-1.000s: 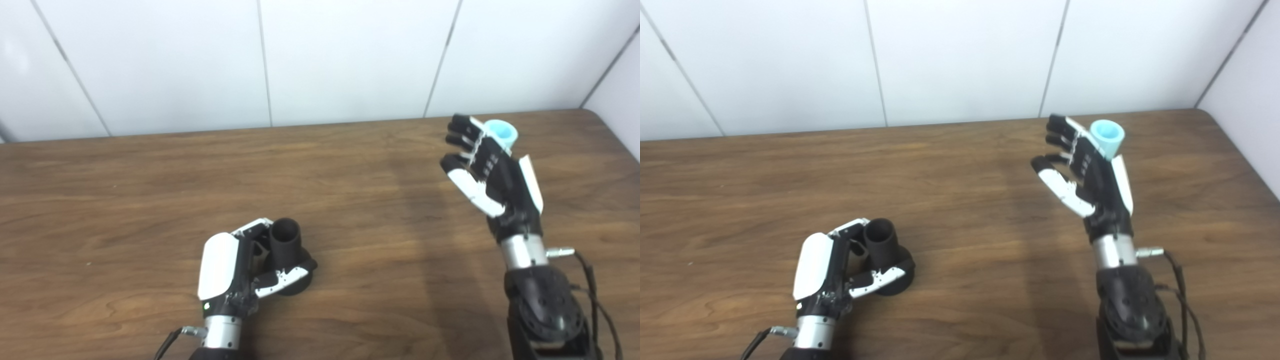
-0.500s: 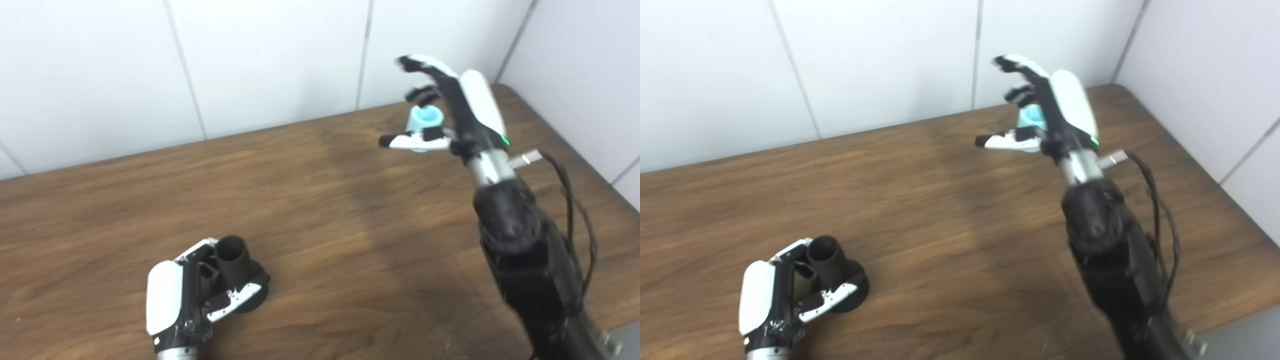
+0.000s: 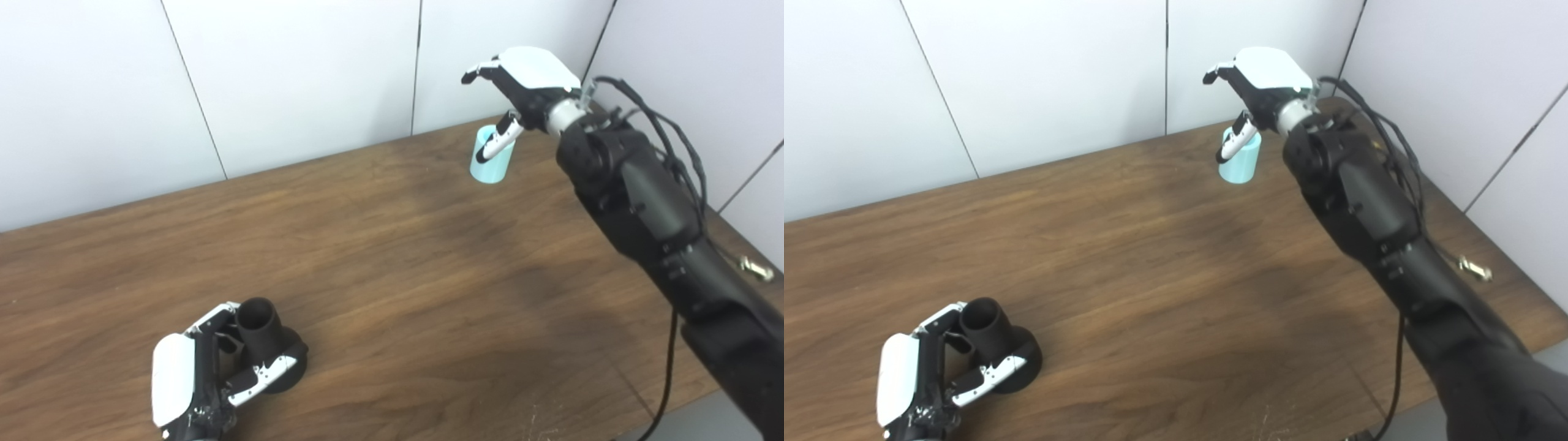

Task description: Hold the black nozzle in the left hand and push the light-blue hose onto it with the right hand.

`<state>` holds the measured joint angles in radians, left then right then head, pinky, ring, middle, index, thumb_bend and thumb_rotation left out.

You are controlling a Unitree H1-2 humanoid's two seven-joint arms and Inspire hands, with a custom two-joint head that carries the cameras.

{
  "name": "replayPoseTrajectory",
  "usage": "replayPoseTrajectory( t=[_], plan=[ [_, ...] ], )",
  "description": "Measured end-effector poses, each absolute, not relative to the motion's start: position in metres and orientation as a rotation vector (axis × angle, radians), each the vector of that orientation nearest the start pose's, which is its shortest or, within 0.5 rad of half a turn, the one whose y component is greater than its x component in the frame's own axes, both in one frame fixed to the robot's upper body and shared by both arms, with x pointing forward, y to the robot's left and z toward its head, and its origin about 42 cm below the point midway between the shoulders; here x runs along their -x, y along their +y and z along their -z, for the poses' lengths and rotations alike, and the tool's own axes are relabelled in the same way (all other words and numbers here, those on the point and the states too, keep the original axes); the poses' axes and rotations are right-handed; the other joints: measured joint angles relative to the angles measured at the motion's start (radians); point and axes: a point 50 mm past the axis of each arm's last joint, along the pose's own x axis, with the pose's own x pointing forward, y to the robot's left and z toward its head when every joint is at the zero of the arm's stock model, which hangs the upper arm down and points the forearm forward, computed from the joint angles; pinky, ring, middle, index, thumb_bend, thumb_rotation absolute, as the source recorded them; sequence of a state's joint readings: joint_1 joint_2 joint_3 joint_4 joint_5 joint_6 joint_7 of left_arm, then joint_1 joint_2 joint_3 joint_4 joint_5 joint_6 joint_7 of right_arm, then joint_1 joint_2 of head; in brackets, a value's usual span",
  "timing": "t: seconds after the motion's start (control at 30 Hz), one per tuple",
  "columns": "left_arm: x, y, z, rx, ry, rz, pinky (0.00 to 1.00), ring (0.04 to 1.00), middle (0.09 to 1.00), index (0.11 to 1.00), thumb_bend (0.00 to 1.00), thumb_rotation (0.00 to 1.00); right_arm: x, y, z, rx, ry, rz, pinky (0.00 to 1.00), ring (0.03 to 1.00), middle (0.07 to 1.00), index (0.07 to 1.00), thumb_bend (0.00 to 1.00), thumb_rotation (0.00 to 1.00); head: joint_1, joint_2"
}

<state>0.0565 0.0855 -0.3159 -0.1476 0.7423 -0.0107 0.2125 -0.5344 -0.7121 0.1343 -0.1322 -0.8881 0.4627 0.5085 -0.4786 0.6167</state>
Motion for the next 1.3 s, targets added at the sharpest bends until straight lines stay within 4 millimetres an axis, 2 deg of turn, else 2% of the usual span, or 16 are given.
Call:
replayPoseTrajectory(
  t=[0.17,0.33,0.47,0.53,0.63,0.83,1.0,1.13,1.17,1.23,1.3],
  plan=[
    [-0.253,0.159,-0.123,-0.763,-0.275,0.074,0.4,0.465,0.487,0.484,0.52,0.0,-0.426,-0.371,-0.333,1.506,0.156,0.099,0.84,0.93,0.874,0.811,0.95,0.12,0.012,0.003],
    [-0.252,0.16,-0.124,-0.763,-0.273,0.075,0.41,0.469,0.5,0.479,0.52,0.0,-0.445,-0.382,-0.316,1.495,0.257,0.082,0.78,0.882,0.86,0.815,0.95,0.1,0.02,0.005],
    [-0.252,0.161,-0.124,-0.764,-0.271,0.075,0.41,0.467,0.501,0.48,0.52,0.0,-0.453,-0.387,-0.302,1.475,0.298,0.079,0.71,0.862,0.846,0.819,0.94,0.08,0.028,0.009],
    [-0.252,0.162,-0.124,-0.764,-0.269,0.074,0.4,0.464,0.488,0.484,0.52,0.0,-0.455,-0.386,-0.296,1.463,0.306,0.078,0.69,0.861,0.851,0.807,0.94,0.09,0.028,0.011],
    [-0.252,0.162,-0.124,-0.764,-0.269,0.073,0.41,0.473,0.493,0.482,0.52,0.0,-0.459,-0.386,-0.286,1.468,0.323,0.071,0.61,0.78,0.828,0.805,0.95,0.11,0.034,0.012],
    [-0.252,0.162,-0.123,-0.764,-0.268,0.071,0.41,0.47,0.493,0.482,0.52,0.0,-0.463,-0.388,-0.269,1.484,0.347,0.042,0.56,0.752,0.812,0.822,0.91,0.12,0.041,0.012],
    [-0.252,0.162,-0.123,-0.764,-0.268,0.071,0.41,0.469,0.498,0.48,0.52,0.0,-0.463,-0.385,-0.266,1.483,0.339,0.024,0.68,0.813,0.839,0.822,0.89,0.14,0.049,0.015],
    [-0.252,0.163,-0.123,-0.764,-0.267,0.068,0.42,0.475,0.504,0.478,0.52,0.0,-0.464,-0.386,-0.259,1.469,0.363,0.006,0.55,0.697,0.736,0.785,0.9,0.12,0.055,0.018],
    [-0.252,0.163,-0.123,-0.763,-0.265,0.066,0.42,0.475,0.502,0.479,0.52,0.0,-0.465,-0.388,-0.257,1.466,0.37,0.004,0.56,0.701,0.736,0.779,0.9,0.13,0.055,0.018],
    [-0.252,0.164,-0.123,-0.762,-0.263,0.062,0.4,0.465,0.482,0.486,0.52,0.0,-0.465,-0.392,-0.253,1.462,0.393,0.001,0.64,0.756,0.76,0.763,0.89,0.13,0.055,0.018],
    [-0.252,0.165,-0.123,-0.761,-0.261,0.058,0.39,0.459,0.478,0.487,0.52,0.0,-0.465,-0.394,-0.25,1.462,0.396,-0.001,0.59,0.692,0.724,0.747,0.88,0.11,0.055,0.018]
  ],
)
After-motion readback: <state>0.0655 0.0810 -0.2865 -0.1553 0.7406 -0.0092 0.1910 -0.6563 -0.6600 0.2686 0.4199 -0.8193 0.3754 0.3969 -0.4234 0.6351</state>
